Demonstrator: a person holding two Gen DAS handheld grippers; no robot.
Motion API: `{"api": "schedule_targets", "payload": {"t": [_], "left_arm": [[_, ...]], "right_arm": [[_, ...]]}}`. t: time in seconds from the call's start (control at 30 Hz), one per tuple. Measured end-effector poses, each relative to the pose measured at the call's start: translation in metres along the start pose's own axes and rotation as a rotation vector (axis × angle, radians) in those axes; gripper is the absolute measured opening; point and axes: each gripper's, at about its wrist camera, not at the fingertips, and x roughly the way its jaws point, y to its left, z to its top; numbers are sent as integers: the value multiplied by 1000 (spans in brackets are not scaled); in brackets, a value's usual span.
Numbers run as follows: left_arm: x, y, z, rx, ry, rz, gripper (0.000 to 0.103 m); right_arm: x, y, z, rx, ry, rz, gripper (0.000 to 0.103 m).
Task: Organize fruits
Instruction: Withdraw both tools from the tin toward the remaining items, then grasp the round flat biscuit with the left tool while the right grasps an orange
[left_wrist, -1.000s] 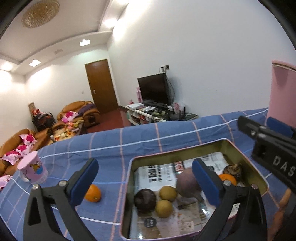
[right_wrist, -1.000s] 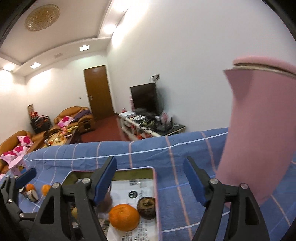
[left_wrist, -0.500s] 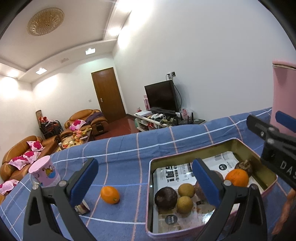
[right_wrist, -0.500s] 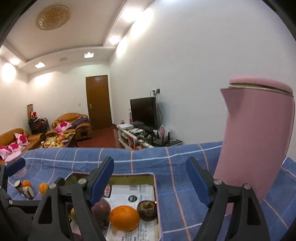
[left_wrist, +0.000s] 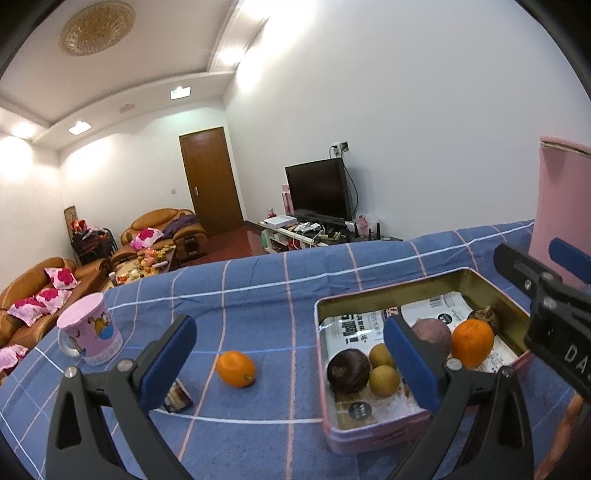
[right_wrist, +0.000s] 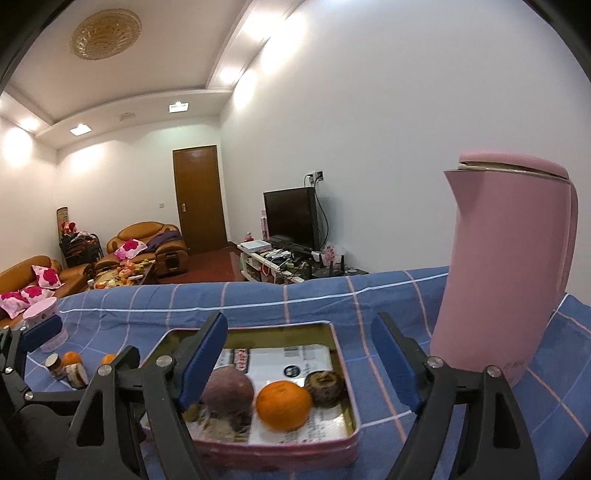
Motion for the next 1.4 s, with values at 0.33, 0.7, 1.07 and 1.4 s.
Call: {"api": "schedule_targets", "payload": {"t": [0.33,0.7,1.07,1.4], "left_arm": [[-1,29,-9,-29,15,11,103],[0,66,-17,-65,29,26,103],[8,105,-22,-91,52,58,103],[16,145,-29,-120,77,97,103]], "right_arm": [[-9,21,-6,10,11,-15,81],[-8,53,-11,14,26,2,81],[0,96,-15,36,62,46,81],[5,136,-17,11,75,94,81]]}}
